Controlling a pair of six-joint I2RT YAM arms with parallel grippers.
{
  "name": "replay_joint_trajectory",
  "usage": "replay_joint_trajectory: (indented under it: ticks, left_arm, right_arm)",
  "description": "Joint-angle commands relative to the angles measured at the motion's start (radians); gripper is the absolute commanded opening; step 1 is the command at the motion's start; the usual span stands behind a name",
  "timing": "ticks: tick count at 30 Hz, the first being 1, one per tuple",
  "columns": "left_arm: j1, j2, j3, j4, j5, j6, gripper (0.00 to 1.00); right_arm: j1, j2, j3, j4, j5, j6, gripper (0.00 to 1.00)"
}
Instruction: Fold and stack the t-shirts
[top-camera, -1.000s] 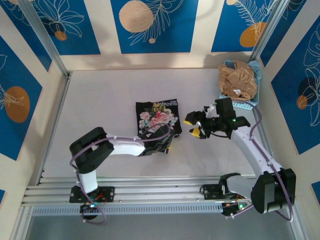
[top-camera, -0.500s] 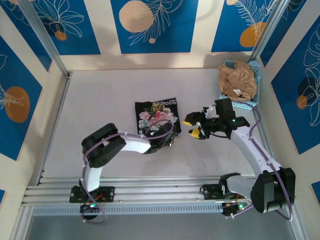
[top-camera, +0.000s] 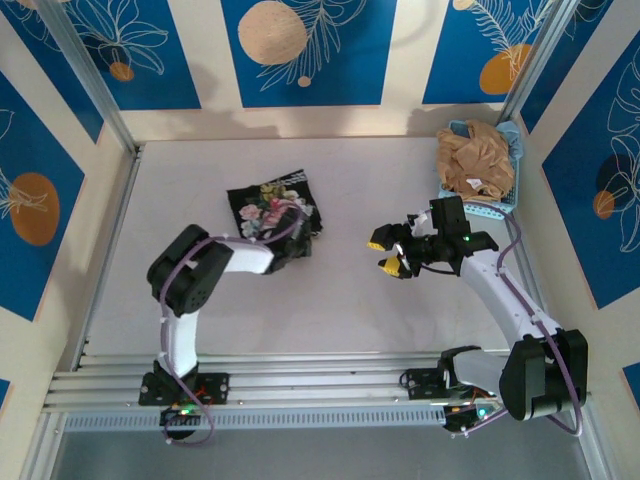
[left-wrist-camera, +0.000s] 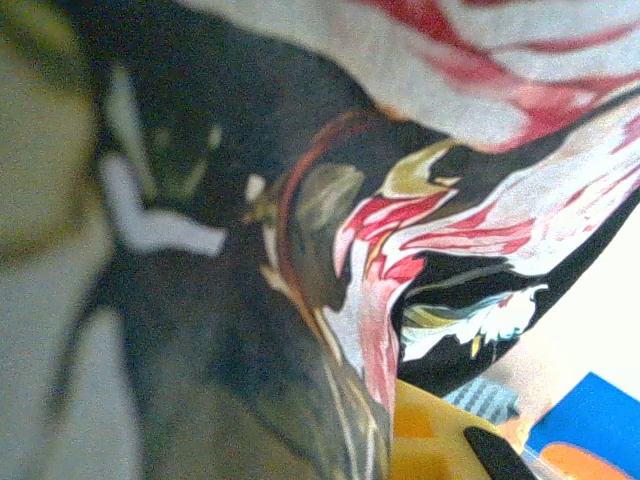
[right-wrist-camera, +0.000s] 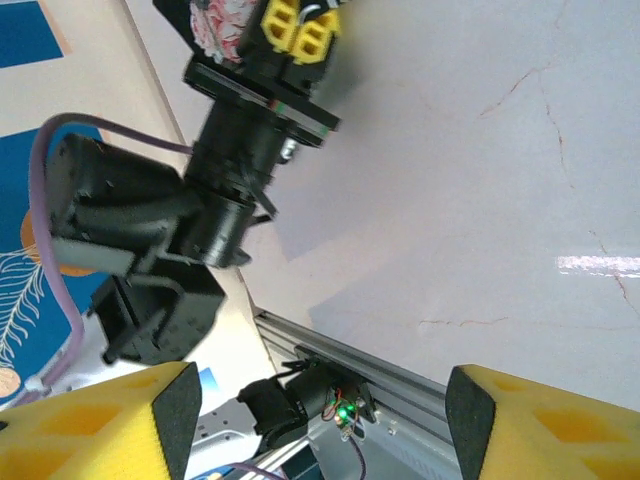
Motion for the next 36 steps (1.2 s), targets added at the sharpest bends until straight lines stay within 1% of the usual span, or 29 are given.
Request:
replay_joint_trajectory:
  ticks: [1,6,8,10,12,16,18,21,22,29,32,34,35,36]
  left_arm:
    - [0.133,-0.067,-0.039,-0.103,0.113,0.160,0.00]
    - [0.347,-0.063,-0.026,-0.149,0.262,0.399,0.00]
    - [0.427,-0.037,0.027,-0.194,0.329,0.507,0.00]
    - [0.499,-0.010,0.106,-0.283,0.381,0.622,0.00]
    - [0.551,0.009,0.177,-0.377,0.390,0.719,0.00]
    - [0.636,0.087,0.295,-0.432,0.444,0.822,0.00]
    - [0.660,0.130,0.361,-0.467,0.469,0.873,0.00]
    - [0.681,0.194,0.520,-0.698,0.443,1.016,0.00]
    - [0.688,0.203,0.540,-0.736,0.434,1.041,0.00]
    - [0.735,0.157,0.494,-0.810,0.362,1.103,0.00]
    - [0.750,0.143,0.481,-0.801,0.373,1.117,0.00]
    - [0.751,0.148,0.499,-0.804,0.397,1.124,0.05]
    - [0.750,0.147,0.506,-0.799,0.412,1.125,0.11]
    - [0.750,0.142,0.510,-0.796,0.419,1.125,0.19]
  right_arm:
    - [-0.004,0.012,0.002,0.003,-0.008,0.010,0.68]
    - [0.000,0.033,0.008,0.023,-0.007,0.024,0.68]
    - [0.002,0.043,0.015,0.027,-0.003,0.028,0.68]
    - [0.005,0.055,0.020,0.033,0.000,0.032,0.68]
    - [0.008,0.065,0.024,0.040,0.000,0.036,0.68]
    - [0.016,0.078,0.031,0.047,0.006,0.043,0.68]
    - [0.022,0.081,0.033,0.048,0.009,0.046,0.68]
    - [0.028,0.081,0.033,0.048,0.015,0.048,0.68]
    - [0.031,0.081,0.033,0.047,0.016,0.048,0.68]
    - [0.034,0.102,0.060,0.046,0.015,0.042,0.68]
    - [0.040,0.117,0.088,0.032,0.016,0.028,0.68]
    - [0.044,0.124,0.099,0.026,0.015,0.020,0.69]
    - [0.047,0.127,0.105,0.021,0.015,0.016,0.69]
    - [0.050,0.129,0.112,0.013,0.018,0.010,0.71]
